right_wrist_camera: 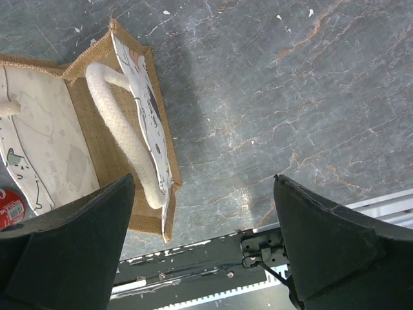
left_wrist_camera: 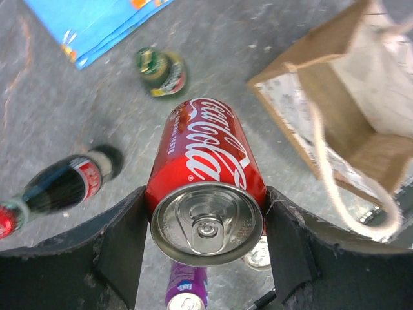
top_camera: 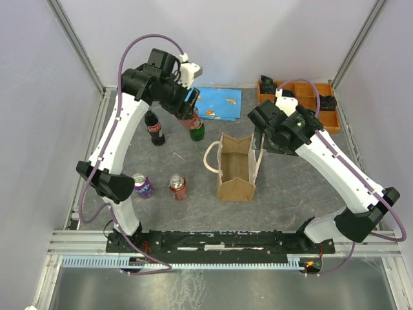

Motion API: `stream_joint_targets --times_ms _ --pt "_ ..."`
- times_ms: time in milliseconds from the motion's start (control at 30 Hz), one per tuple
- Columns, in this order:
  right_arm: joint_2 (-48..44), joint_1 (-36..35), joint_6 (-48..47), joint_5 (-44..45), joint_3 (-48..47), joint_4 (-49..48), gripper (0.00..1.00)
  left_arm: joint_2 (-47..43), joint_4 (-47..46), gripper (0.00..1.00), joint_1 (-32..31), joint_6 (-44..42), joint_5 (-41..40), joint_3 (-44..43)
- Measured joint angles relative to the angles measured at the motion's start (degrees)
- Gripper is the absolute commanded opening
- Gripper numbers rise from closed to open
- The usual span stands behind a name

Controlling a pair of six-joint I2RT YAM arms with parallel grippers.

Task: Place the beverage into the canvas bag

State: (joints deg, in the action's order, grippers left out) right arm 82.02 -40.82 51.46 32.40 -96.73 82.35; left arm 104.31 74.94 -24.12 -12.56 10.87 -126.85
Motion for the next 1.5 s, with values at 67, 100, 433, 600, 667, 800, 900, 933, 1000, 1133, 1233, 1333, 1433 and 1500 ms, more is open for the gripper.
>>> stream_joint_targets --times_ms 67,100,433,600,667,800,900,933,1000,1133,1233,1333,1433,1500 --pt "0.0 0.0 0.2 0.2 -0.1 0.0 0.98 0.0 1.6 0.03 -2.5 -0.3 1.7 -2.9" --pt "0.0 0.0 0.2 0.3 -0.3 0.0 0.98 -0.1 2.0 0.03 -4.0 -0.4 2.5 -3.6" --pt "-5.2 0.1 1.3 1.5 -0.5 -0.3 0.99 -0.7 -0.9 0.03 -20.3 -0.3 7.6 0.1" --pt "-8.1 0.1 2.3 3.1 -0.7 0.1 0.99 -0.7 -4.7 0.03 -24.6 -0.2 7.6 5.1" --pt "-9.0 0.1 2.9 3.9 -0.7 0.6 0.99 -0.7 -6.5 0.03 -25.4 -0.2 7.1 7.2" --pt "-11.1 0.1 4.1 5.1 -0.6 2.0 0.99 -0.6 -10.1 0.03 -26.3 -0.2 5.7 11.1" --pt "-12.5 0.1 4.9 5.8 -0.6 2.9 0.99 -0.2 -12.6 0.03 -26.6 -0.2 4.7 12.7" --pt "-13.0 0.1 5.2 6.2 -0.6 3.1 0.99 0.2 -13.4 0.03 -26.6 -0.1 4.2 13.0" --pt "-13.8 0.1 5.8 6.8 -0.5 4.0 0.99 1.2 -15.2 0.03 -26.6 0.1 3.8 13.4" --pt "-15.0 0.1 6.8 8.0 -0.5 5.6 0.99 4.0 -18.7 0.03 -26.6 0.7 2.4 14.6" --pt "-15.5 0.1 7.4 8.7 -0.5 6.5 0.99 5.6 -20.7 0.03 -26.6 0.7 1.2 16.7" --pt "-16.0 0.1 8.0 9.3 -0.1 7.0 0.99 6.3 -22.0 0.03 -26.6 0.7 0.1 19.2" --pt "-16.9 0.1 8.6 9.7 0.6 7.4 0.99 6.8 -22.9 0.03 -26.6 0.7 -1.0 20.9" --pt "-17.2 0.1 8.8 9.9 0.9 7.6 0.99 7.3 -23.8 0.03 -26.6 0.7 -1.7 21.7"
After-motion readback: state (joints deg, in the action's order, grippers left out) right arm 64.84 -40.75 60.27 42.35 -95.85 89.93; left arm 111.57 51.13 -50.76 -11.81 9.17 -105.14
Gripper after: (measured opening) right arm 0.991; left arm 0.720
